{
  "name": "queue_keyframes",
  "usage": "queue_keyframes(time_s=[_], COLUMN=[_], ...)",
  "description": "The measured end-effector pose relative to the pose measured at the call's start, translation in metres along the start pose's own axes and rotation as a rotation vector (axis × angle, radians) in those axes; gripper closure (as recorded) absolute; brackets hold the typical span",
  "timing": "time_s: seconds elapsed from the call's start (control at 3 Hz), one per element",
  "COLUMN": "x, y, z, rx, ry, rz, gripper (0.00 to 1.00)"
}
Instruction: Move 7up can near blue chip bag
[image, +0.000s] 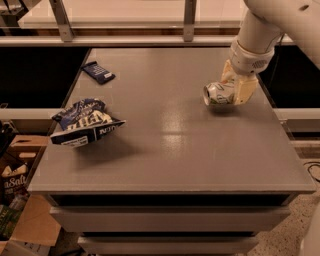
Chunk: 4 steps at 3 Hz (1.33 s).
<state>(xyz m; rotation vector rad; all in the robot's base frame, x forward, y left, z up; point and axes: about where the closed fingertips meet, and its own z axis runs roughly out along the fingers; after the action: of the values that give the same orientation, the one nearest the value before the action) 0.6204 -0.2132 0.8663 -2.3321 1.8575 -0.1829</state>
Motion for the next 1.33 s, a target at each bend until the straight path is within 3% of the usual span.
queue_keyframes(time_s=[0.33, 1.0, 1.33], x=[-0.042, -0.161, -0.162], y=[0.001, 0.043, 0.041], z=[-0.014, -0.04, -0.039], rx=[-0.001, -0.05, -0.043], ry=[-0.088, -0.338, -0.339], rz=[-0.104, -0.363, -0.362], gripper=[1.0, 1.0, 1.0])
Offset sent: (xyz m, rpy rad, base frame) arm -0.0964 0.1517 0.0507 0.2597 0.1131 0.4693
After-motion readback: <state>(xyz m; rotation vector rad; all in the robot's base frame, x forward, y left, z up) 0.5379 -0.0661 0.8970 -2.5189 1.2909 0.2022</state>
